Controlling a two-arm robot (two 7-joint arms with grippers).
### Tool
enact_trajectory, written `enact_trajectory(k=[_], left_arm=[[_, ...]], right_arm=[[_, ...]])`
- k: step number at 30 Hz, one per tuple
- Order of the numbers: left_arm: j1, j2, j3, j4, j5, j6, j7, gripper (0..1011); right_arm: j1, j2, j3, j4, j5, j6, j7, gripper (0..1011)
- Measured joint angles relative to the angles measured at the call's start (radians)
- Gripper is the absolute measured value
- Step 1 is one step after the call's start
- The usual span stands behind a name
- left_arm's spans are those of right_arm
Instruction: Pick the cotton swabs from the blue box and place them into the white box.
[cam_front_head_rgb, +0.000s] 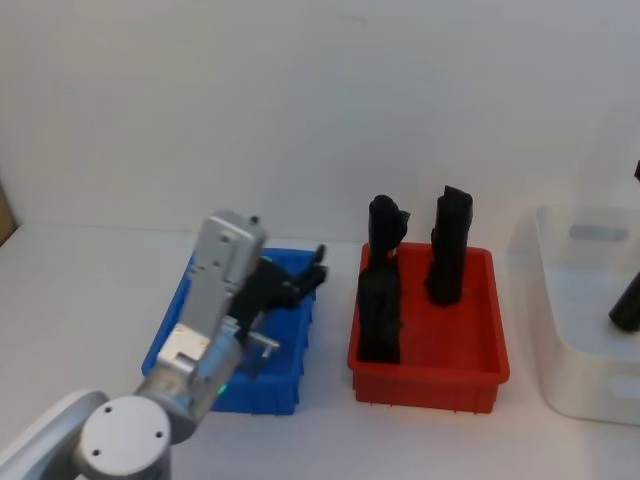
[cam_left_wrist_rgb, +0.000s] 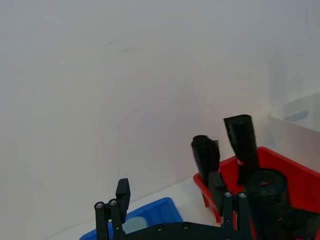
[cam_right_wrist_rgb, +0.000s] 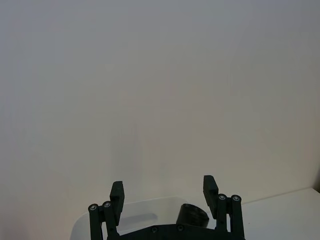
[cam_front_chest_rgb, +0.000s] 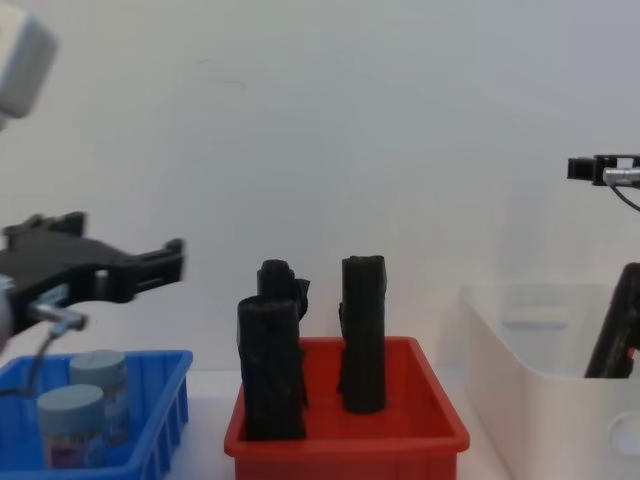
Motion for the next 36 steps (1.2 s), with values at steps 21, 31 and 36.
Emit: enact_trajectory(k=[21, 31, 36], left_arm=[[0.012, 0.048, -0.07, 0.098, -0.225, 0.042, -0.106, 1003], [-0.03, 0.047, -0.085, 0.167, -0.236, 0.109, -0.191, 1003], [-0.05, 0.046, -0.092, 0.198, -0.23, 0.135, -0.222, 1003]], right_arm=[[0.002, 0.0, 0.002, 0.006, -0.002, 0.001, -0.003, 1002], [0.002, 0.0, 0.002, 0.007, -0.002, 0.001, -0.004, 1002], [0.002, 0.0, 0.002, 0.007, -0.002, 0.001, -0.004, 1002]])
